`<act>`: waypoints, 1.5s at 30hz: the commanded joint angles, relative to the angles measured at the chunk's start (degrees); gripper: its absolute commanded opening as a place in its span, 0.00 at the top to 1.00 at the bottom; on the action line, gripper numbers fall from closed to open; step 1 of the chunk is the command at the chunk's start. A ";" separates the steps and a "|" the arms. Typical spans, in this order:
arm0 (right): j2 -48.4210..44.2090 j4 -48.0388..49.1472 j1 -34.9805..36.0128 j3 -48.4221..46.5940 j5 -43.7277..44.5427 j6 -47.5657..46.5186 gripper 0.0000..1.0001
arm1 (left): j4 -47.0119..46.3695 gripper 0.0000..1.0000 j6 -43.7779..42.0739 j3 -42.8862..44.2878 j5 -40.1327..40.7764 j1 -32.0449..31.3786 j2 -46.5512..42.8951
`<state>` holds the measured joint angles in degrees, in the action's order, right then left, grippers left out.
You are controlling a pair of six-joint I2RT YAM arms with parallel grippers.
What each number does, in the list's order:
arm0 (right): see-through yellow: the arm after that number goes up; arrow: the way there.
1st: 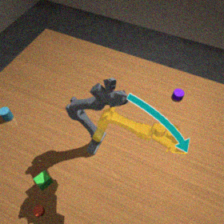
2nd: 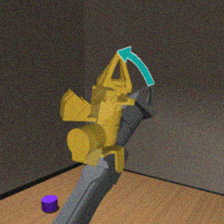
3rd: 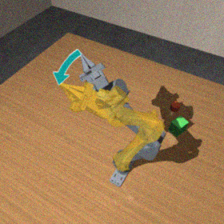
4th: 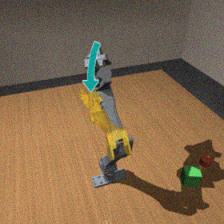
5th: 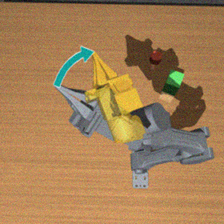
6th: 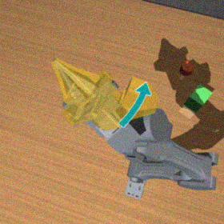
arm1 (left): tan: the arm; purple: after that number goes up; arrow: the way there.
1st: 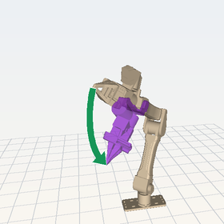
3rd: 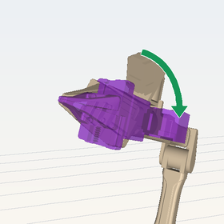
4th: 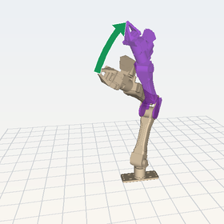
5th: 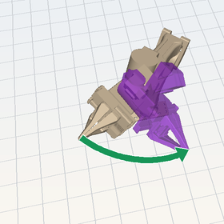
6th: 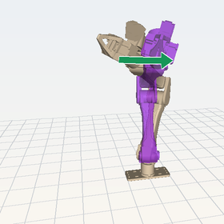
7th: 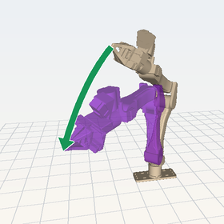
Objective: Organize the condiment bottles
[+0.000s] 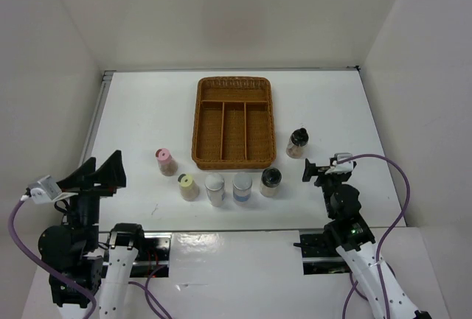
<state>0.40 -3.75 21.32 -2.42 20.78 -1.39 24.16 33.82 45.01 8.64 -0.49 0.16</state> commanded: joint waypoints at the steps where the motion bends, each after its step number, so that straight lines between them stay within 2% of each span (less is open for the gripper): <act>1: -4.10 0.67 -0.23 2.33 0.76 -0.11 0.02 | -1.14 0.00 2.48 0.95 -1.96 -0.12 -7.37; 4: -4.10 1.19 -0.23 2.33 -0.20 -1.68 0.02 | -0.52 0.00 3.79 0.43 -2.58 -0.12 -7.37; 6: -4.10 3.56 -0.23 1.81 -3.97 -4.92 0.02 | 0.09 0.00 3.10 1.47 -3.11 -0.12 -7.37; 10: -4.10 8.91 -0.23 -5.74 -17.59 -17.21 0.02 | 0.09 0.00 1.43 1.48 -3.81 -0.12 -7.37; 12: -4.62 14.97 -0.23 -7.50 -18.67 -14.37 0.02 | -0.69 0.00 0.55 1.48 -5.91 -0.12 -7.37; 13: -4.62 17.87 -0.23 -11.61 -16.75 -10.69 0.02 | -0.70 0.00 -0.07 1.48 -6.70 -0.12 -7.37; 14: -4.62 17.90 -0.23 -14.08 -13.51 0.40 0.02 | -1.31 0.00 -0.07 1.48 -8.19 -0.12 -7.37; 16: -4.62 16.59 -0.23 -20.13 -2.56 13.63 0.02 | -1.31 0.00 -0.69 0.96 -8.82 -0.12 -7.37; 19: -4.62 15.28 -0.23 -25.59 3.72 24.11 0.02 | -1.84 0.00 -0.16 0.43 -11.01 -0.12 -7.37; 20: -4.62 6.82 -0.23 -27.97 9.14 31.98 0.02 | -2.36 0.00 -0.68 -0.10 -11.54 -0.12 -7.37; 22: -4.62 1.93 -0.23 -30.44 13.22 42.12 0.02 | -2.37 0.00 -0.69 -0.10 -12.07 -0.12 -7.37; 23: -4.62 -5.49 -0.23 -30.98 17.33 55.22 0.02 | -2.98 0.00 -0.69 -0.10 -12.07 -0.12 -7.37; 25: -4.62 -9.24 -0.75 -30.46 18.51 63.66 0.02 | -3.85 0.00 -1.22 -0.63 -12.07 -0.12 -7.37; 26: -4.62 -13.35 -0.75 -29.67 17.99 71.71 0.02 | -4.56 0.00 -1.22 -0.63 -12.07 -0.12 -7.37; 27: -4.62 -14.17 -0.76 -28.27 17.38 74.14 0.02 | -4.56 0.00 -1.22 -1.24 -12.07 -0.12 -7.37; 29: -4.62 -12.35 -0.76 -26.77 15.53 72.42 0.02 | -3.95 0.00 -1.22 -0.72 -12.07 -0.12 -7.37; 32: -4.62 -14.37 -0.76 -24.66 17.02 89.32 0.01 | -0.53 0.00 -1.83 1.03 -12.07 -1.35 -4.65; 34: -4.62 -6.75 -0.76 -21.50 15.54 83.60 0.01 | 0.09 0.00 -2.53 2.26 -12.77 -3.02 -0.62; 35: -4.62 0.16 -0.76 -19.84 12.65 80.00 0.01 | 1.31 0.00 -3.32 3.58 -12.78 -3.63 1.48; 38: -3.14 8.64 -0.06 -19.12 7.29 61.49 0.01 | 5.78 0.00 -8.57 11.04 -14.18 -4.78 15.59; 41: 1.16 5.70 -0.05 -24.18 6.82 55.46 0.01 | 12.89 0.00 -14.72 18.34 -10.94 -4.78 27.46; 43: 13.15 2.88 0.56 -31.11 6.21 48.54 0.01 | 16.60 0.00 -17.37 21.15 -8.92 -4.78 34.94; 44: 13.22 2.87 0.56 -33.51 6.21 46.06 0.01 | 17.49 0.00 -17.39 21.78 -8.91 -4.78 37.25; 45: 20.09 1.48 0.56 -35.88 4.47 44.04 0.01 | 18.19 0.00 -17.39 21.78 -8.21 -4.78 39.37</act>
<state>10.41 -4.75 21.41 -30.52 28.18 54.50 34.41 21.39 66.17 -1.98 -5.13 33.32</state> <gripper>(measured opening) 0.992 0.998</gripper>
